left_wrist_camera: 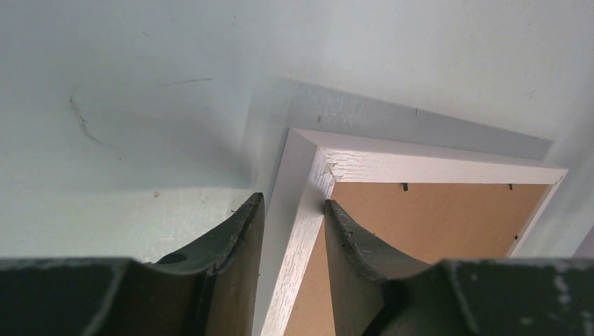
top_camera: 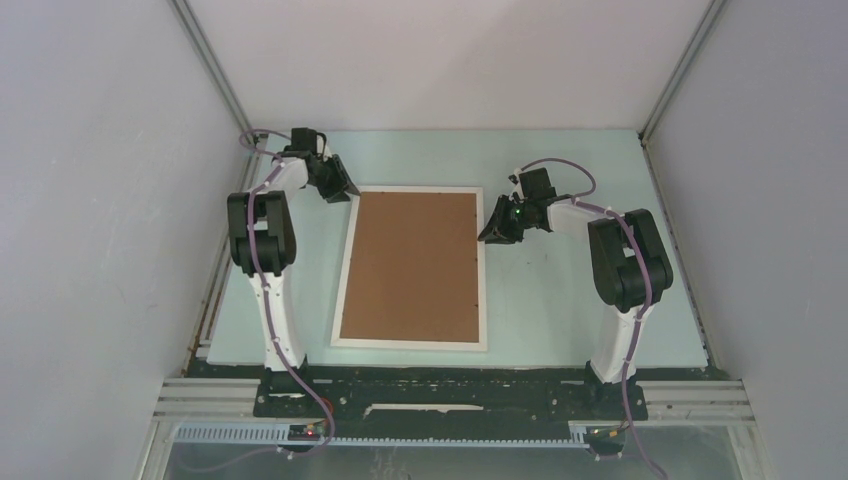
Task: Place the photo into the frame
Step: Install the photo frame at the center of the board.
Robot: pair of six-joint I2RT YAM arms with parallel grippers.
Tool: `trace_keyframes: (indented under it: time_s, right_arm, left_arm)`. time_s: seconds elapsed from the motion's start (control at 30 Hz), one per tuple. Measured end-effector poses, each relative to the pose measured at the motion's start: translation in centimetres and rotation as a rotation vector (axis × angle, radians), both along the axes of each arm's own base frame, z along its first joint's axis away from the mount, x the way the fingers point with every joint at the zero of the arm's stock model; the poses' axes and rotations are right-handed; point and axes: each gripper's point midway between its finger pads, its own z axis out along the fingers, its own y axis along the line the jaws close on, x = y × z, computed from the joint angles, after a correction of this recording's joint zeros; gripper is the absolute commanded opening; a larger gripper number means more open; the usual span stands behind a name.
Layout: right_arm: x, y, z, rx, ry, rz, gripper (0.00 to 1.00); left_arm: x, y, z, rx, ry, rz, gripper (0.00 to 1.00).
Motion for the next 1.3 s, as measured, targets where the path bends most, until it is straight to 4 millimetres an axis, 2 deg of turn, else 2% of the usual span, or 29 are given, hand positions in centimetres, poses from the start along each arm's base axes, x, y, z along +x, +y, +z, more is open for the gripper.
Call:
trace_keyframes:
  time_s: [0.43,1.3]
  right_arm:
    - [0.00,0.00,-0.02,0.000,0.000,0.000,0.31]
    - [-0.03,-0.01,-0.06,-0.001,0.002,0.000,0.31]
  left_arm:
    - [-0.04,-0.20,-0.13,0.044,-0.002,-0.004,0.39]
    - [-0.01,-0.70,0.36,0.326,0.011,-0.029,0.41]
